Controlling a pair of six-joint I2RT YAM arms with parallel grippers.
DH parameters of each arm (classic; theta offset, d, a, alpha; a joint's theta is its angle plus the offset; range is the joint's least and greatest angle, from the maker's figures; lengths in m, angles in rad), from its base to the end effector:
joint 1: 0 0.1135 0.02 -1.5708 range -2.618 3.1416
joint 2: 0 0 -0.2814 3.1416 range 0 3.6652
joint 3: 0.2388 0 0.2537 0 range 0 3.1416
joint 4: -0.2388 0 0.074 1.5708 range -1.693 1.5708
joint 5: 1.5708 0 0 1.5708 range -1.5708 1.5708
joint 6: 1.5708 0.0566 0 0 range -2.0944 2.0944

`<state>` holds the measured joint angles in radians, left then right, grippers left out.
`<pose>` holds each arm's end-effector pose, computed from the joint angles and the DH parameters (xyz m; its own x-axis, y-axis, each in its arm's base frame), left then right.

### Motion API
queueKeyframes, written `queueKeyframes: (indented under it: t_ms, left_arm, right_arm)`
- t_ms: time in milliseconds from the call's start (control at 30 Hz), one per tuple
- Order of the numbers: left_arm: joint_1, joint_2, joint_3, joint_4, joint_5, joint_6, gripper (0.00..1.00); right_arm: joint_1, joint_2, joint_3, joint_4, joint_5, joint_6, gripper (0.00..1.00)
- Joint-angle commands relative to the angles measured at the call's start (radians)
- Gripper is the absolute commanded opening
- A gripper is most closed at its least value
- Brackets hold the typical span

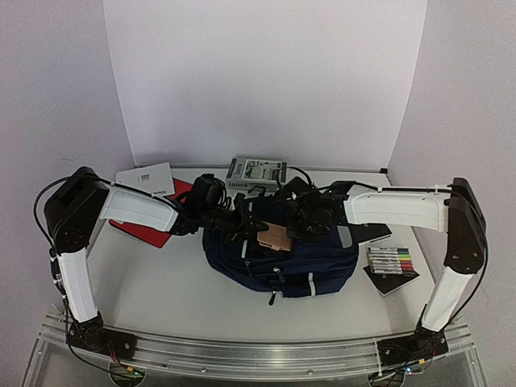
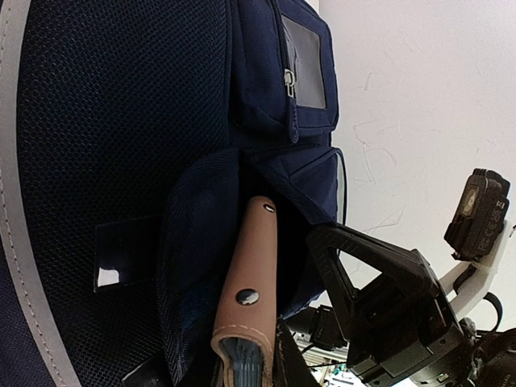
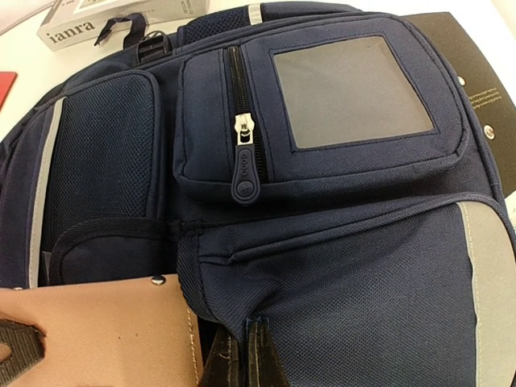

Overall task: Pack the student bag
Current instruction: Place the personal item in the student bag.

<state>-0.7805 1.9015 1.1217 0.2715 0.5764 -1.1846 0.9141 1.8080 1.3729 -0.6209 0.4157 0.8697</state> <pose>0.2873 -0.3280 0.1899 -0.9901 -0.1125 -0.0833 0.0293 0.4154 -0.9091 0.2604 0.3004 0.2281 -0.8037 0.1024 -0.5862 0.0170 0.9886 0.1495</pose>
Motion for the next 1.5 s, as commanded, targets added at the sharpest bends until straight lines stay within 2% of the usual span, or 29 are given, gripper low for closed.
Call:
queueKeyframes:
  t_ms: [0,300,467,567,633,767,867,967,1067,1200,1467]
  left_arm:
    - [-0.014,0.025,0.024,0.057,0.032,-0.025,0.00]
    - [-0.052,0.124,0.117,0.139,-0.030,-0.018,0.00]
    - [-0.066,0.178,0.160,0.091,-0.055,0.022,0.00]
    - [-0.066,0.173,0.186,0.000,-0.079,0.087,0.02]
    - [-0.066,0.150,0.199,-0.079,-0.113,0.144,0.08]
    - [-0.066,0.090,0.216,-0.215,-0.170,0.254,0.34]
    - [-0.066,0.059,0.218,-0.281,-0.188,0.302,0.48]
    - [-0.066,0.036,0.210,-0.341,-0.201,0.323,0.55]
    - [-0.067,0.022,0.200,-0.362,-0.204,0.318,0.57]
    - [-0.075,0.010,0.195,-0.381,-0.221,0.316,0.55]
    - [-0.084,0.059,0.217,-0.311,-0.156,0.285,0.26]
  right_arm:
    - [-0.006,-0.074,0.007,0.146,-0.006,-0.018,0.00]
    - [-0.007,-0.095,-0.021,0.226,-0.118,-0.010,0.00]
    - [-0.006,-0.098,-0.033,0.249,-0.131,-0.005,0.00]
    - [-0.006,-0.100,-0.040,0.251,-0.126,-0.003,0.00]
    - [-0.006,-0.105,-0.049,0.251,-0.119,-0.002,0.00]
    - [-0.006,-0.108,-0.058,0.251,-0.107,-0.001,0.00]
    - [-0.006,-0.105,-0.058,0.251,-0.107,-0.002,0.00]
    - [-0.006,-0.102,-0.057,0.251,-0.108,-0.003,0.00]
    - [-0.007,-0.102,-0.057,0.251,-0.108,-0.006,0.00]
    - [-0.006,-0.102,-0.057,0.251,-0.111,-0.009,0.00]
    - [-0.006,-0.098,-0.049,0.256,-0.130,-0.019,0.00]
